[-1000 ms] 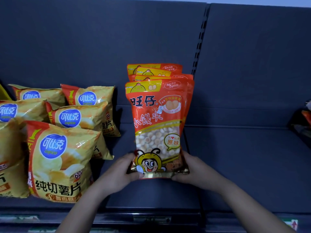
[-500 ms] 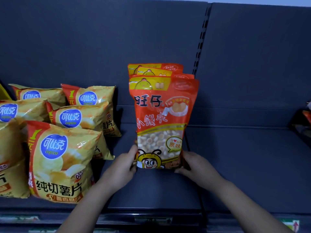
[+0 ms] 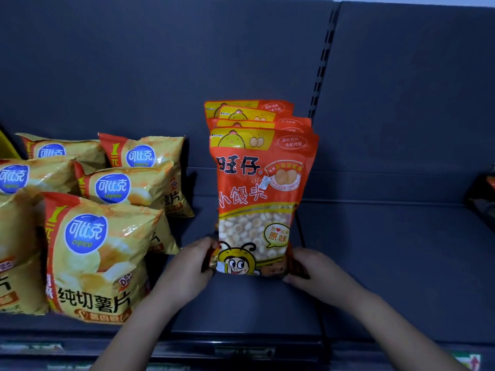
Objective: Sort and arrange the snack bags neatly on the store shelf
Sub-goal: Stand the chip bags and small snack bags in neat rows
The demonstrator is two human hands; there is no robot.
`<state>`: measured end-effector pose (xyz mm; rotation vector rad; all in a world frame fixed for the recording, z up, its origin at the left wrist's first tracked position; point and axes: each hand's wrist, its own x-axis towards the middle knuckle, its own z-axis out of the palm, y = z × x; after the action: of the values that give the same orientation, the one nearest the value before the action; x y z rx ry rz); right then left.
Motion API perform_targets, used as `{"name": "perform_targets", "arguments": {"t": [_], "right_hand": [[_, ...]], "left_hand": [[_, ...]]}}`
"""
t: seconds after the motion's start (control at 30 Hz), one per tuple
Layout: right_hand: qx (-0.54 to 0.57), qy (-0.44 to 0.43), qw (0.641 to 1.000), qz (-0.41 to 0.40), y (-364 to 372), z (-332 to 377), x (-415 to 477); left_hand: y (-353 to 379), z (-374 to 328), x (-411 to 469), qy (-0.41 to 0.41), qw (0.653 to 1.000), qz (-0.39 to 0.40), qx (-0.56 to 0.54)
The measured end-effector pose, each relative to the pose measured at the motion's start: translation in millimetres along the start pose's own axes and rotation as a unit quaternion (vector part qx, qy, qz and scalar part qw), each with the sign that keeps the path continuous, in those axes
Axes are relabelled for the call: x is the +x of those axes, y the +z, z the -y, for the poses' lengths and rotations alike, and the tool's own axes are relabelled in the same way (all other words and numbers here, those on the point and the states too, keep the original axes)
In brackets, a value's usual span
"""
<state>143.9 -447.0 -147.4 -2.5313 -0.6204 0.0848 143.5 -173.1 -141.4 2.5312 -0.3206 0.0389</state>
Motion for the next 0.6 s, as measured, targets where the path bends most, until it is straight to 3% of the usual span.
{"name": "perform_targets", "arguments": {"t": [0.17,0.37,0.6], "right_hand": [[-0.008,0.015,1.0,-0.012,2,0,0],[-0.007,0.028,1.0,0.007,3,2,-2],[-0.062,0.041,0.993,-0.092,6,7,1]], "left_hand": [[0,-4,-4,0.005,1.0,-0.021,0.007],[0,-1,-4,-0.093,0.987,0.028,-0.13],[4,7,2,0.023,0.994,-0.1,-0.025]]}}
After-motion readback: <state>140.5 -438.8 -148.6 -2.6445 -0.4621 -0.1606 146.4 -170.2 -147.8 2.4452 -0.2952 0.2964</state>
